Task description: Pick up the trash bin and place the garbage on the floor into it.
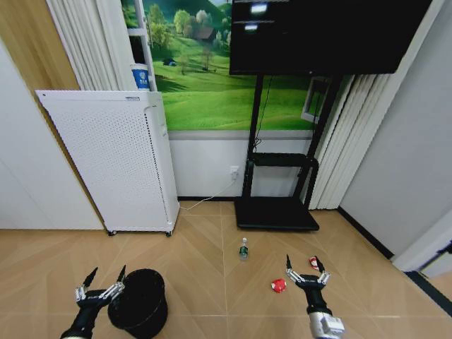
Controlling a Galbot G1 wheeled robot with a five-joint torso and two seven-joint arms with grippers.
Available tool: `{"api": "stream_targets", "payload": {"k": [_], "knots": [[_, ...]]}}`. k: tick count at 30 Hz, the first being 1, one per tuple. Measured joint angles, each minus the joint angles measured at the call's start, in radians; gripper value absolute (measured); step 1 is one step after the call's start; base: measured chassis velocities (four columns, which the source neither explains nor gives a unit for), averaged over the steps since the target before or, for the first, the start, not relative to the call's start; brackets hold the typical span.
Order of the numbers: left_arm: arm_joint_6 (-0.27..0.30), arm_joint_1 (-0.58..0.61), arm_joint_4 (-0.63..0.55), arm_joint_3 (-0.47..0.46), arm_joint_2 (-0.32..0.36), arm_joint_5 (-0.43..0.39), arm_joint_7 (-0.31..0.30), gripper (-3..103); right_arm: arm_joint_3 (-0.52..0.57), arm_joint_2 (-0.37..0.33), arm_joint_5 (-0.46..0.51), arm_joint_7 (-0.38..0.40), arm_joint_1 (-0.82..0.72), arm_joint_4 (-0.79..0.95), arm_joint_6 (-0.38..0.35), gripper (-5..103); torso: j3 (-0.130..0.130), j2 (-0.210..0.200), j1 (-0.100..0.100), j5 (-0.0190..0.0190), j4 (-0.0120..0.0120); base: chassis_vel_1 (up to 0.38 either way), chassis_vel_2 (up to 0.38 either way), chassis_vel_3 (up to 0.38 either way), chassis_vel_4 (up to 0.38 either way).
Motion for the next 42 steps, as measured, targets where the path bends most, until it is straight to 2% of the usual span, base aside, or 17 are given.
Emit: {"api": "stream_targets", "payload": {"k": [9, 14, 16, 17, 20, 21, 23, 24, 26, 35, 42], "knots": [[0.001, 0.017, 0.009, -0.025, 0.001, 0.044, -0.077, 97, 0.002, -0.001, 0.003, 0.002, 0.007, -0.003, -0.001, 100, -0.017, -0.022, -0.005, -0.0001, -0.0001, 0.000, 0.000, 0.000, 0.000], [0.031, 0.062, 0.016, -0.057, -0.002, 0.025, -0.125, 102, 0.006, -0.009, 0.013, 0.003, 0.018, -0.008, -0.004, 100, -0.018, -0.022, -0.005, 0.0000, 0.0001, 0.000, 0.000, 0.000, 0.000], [0.093, 0.083, 0.026, -0.073, -0.004, -0.029, -0.174, 98, 0.008, -0.014, 0.020, 0.005, 0.023, -0.010, -0.008, 100, -0.017, -0.021, -0.005, 0.0001, 0.0001, 0.000, 0.000, 0.000, 0.000], [0.093, 0.083, 0.026, -0.073, -0.004, -0.029, -0.174, 98, 0.008, -0.014, 0.020, 0.005, 0.023, -0.010, -0.008, 100, -0.017, -0.021, -0.005, 0.0001, 0.0001, 0.000, 0.000, 0.000, 0.000], [0.235, 0.086, 0.056, -0.084, 0.001, -0.130, -0.240, 98, 0.008, -0.016, 0.023, 0.006, 0.027, -0.013, -0.009, 100, -0.016, -0.020, -0.004, 0.0000, 0.0001, 0.000, 0.000, 0.000, 0.000], [0.235, 0.086, 0.056, -0.084, 0.001, -0.130, -0.240, 98, 0.008, -0.016, 0.023, 0.006, 0.027, -0.013, -0.009, 100, -0.016, -0.020, -0.004, 0.0000, 0.0001, 0.000, 0.000, 0.000, 0.000], [0.293, 0.078, 0.069, -0.081, 0.005, -0.180, -0.268, 98, 0.008, -0.016, 0.024, 0.007, 0.027, -0.013, -0.009, 100, -0.015, -0.018, -0.004, 0.0000, 0.0000, 0.000, 0.000, 0.000, 0.000], [0.293, 0.078, 0.069, -0.081, 0.005, -0.180, -0.268, 98, 0.008, -0.016, 0.024, 0.007, 0.027, -0.013, -0.009, 100, -0.015, -0.018, -0.004, 0.0000, 0.0000, 0.000, 0.000, 0.000, 0.000], [0.343, 0.057, 0.092, -0.070, 0.009, -0.214, -0.291, 98, 0.008, -0.018, 0.024, 0.007, 0.026, -0.013, -0.010, 100, -0.014, -0.017, -0.003, 0.0000, 0.0000, 0.000, 0.000, 0.000, 0.000], [0.379, -0.045, 0.193, -0.033, 0.040, -0.216, -0.299, 97, 0.011, -0.019, 0.025, 0.009, 0.017, -0.007, -0.011, 100, -0.013, -0.015, -0.002, -0.0001, -0.0001, 0.000, 0.000, 0.000, 0.000], [0.411, -0.093, 0.210, 0.003, 0.046, -0.212, -0.300, 95, 0.005, -0.012, 0.021, 0.009, 0.008, -0.005, -0.011, 100, -0.012, -0.014, -0.002, 0.0000, -0.0001, 0.000, 0.000, 0.000, 0.000]]}}
